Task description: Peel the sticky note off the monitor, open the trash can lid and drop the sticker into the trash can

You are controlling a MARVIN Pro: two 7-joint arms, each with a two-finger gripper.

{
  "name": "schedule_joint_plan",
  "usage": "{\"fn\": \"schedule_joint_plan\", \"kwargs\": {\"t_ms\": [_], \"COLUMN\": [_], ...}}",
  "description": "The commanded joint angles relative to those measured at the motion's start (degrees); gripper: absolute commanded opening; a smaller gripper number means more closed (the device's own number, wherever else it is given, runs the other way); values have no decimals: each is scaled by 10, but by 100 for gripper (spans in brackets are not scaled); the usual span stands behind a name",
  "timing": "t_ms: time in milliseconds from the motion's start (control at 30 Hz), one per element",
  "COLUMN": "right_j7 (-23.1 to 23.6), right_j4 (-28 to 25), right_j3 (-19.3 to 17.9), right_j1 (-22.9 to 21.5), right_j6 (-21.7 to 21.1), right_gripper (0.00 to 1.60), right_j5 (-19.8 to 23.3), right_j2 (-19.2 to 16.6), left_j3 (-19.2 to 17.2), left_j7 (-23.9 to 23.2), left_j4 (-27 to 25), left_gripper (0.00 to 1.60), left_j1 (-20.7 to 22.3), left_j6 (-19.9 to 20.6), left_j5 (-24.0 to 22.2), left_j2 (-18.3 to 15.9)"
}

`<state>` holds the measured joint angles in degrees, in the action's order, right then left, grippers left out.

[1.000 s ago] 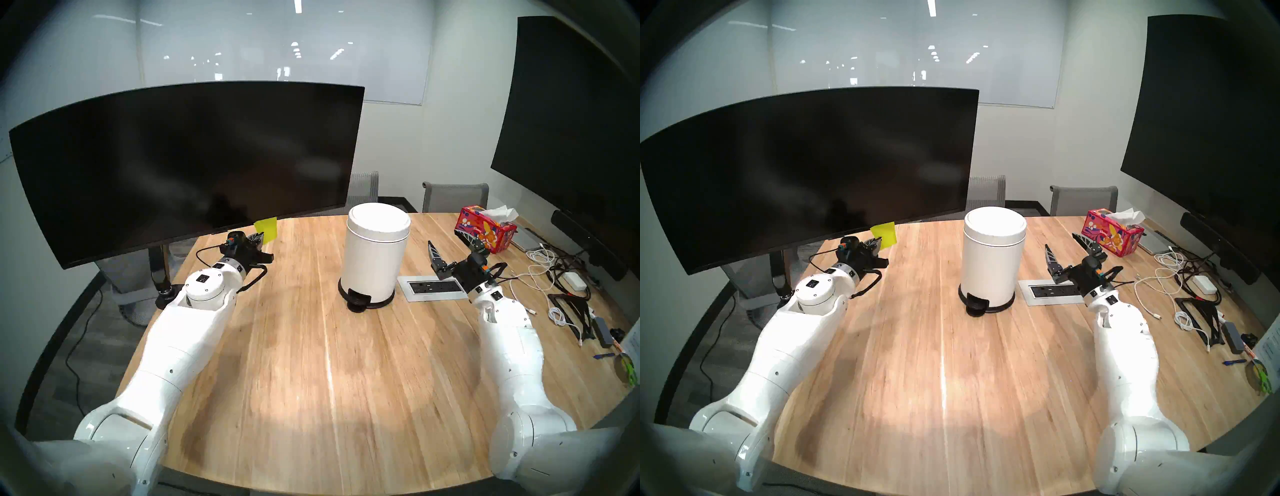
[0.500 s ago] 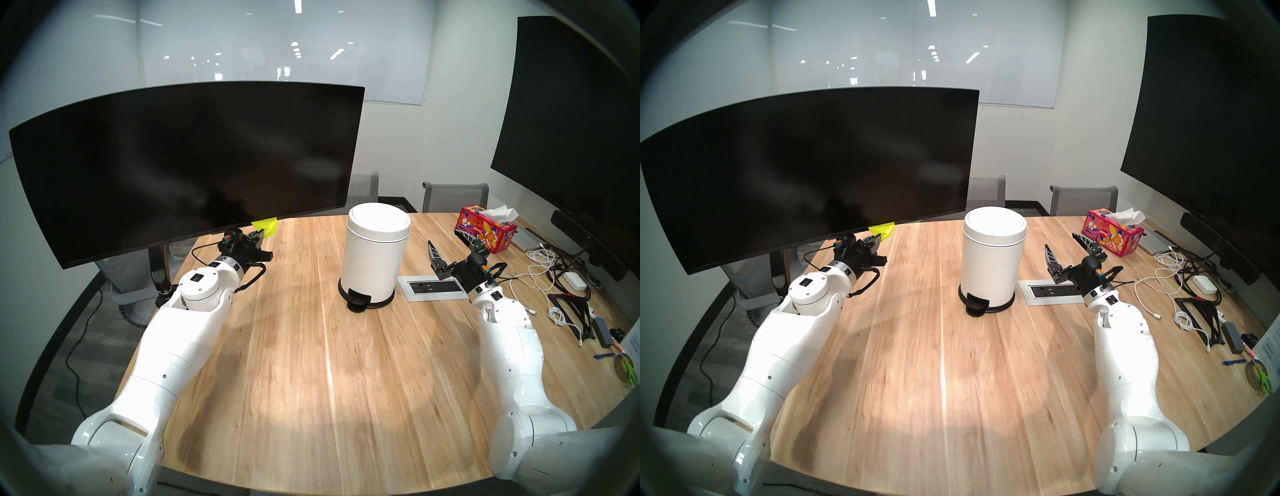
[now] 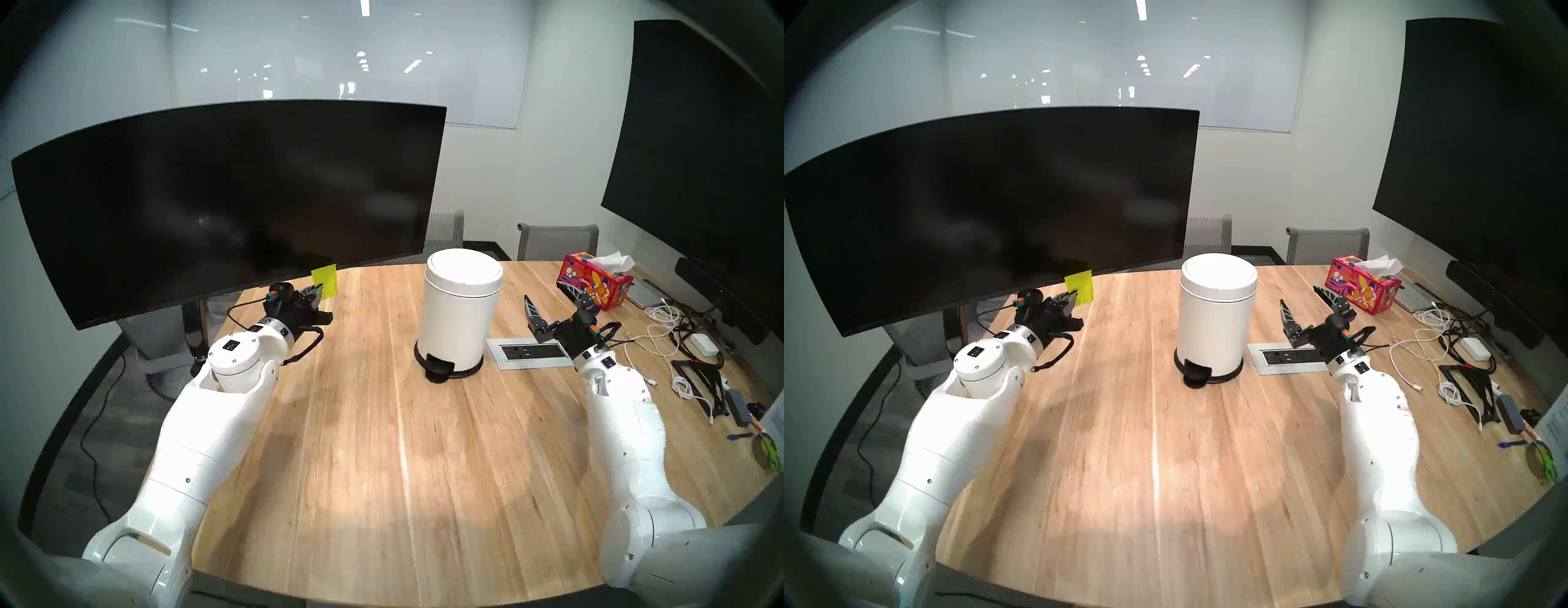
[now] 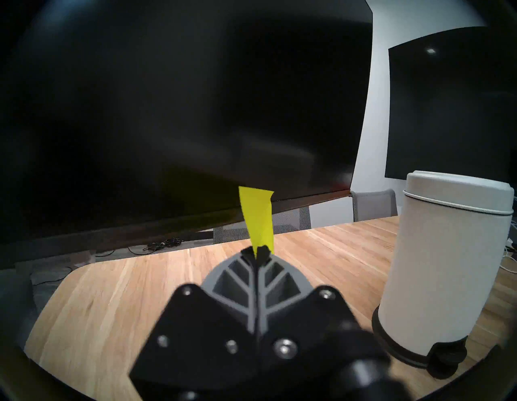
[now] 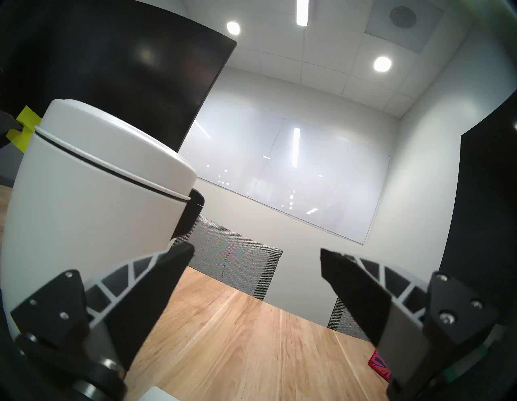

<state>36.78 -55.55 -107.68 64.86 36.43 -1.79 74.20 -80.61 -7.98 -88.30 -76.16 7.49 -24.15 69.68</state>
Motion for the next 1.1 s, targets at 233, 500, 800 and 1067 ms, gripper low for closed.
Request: {"fn": "schedule_joint_plan", "kwargs": {"t_ms": [233, 500, 800, 1067], "right_j7": [-1, -1, -1, -1], "right_j4": [-10, -10, -11, -11], "right_j3": [-1, -1, -1, -1], "right_j1": [-9, -8, -8, -8], "right_j6": [2, 1, 1, 1], "right_gripper": [160, 160, 160, 160], "right_j5": [3, 3, 3, 3], "right_j2": [-1, -1, -1, -1], "left_j3": [-27, -58, -90, -101], "left_j7": [-26, -16, -32, -70], "left_j4": [-106, -160, -186, -187], "left_gripper": [0, 0, 0, 0], "left_j1": [-78, -130, -159, -166], "left_j6": [3, 23, 26, 4], "left_j5": [-29, -38, -63, -78], "left_j2": [-28, -43, -49, -57]}}
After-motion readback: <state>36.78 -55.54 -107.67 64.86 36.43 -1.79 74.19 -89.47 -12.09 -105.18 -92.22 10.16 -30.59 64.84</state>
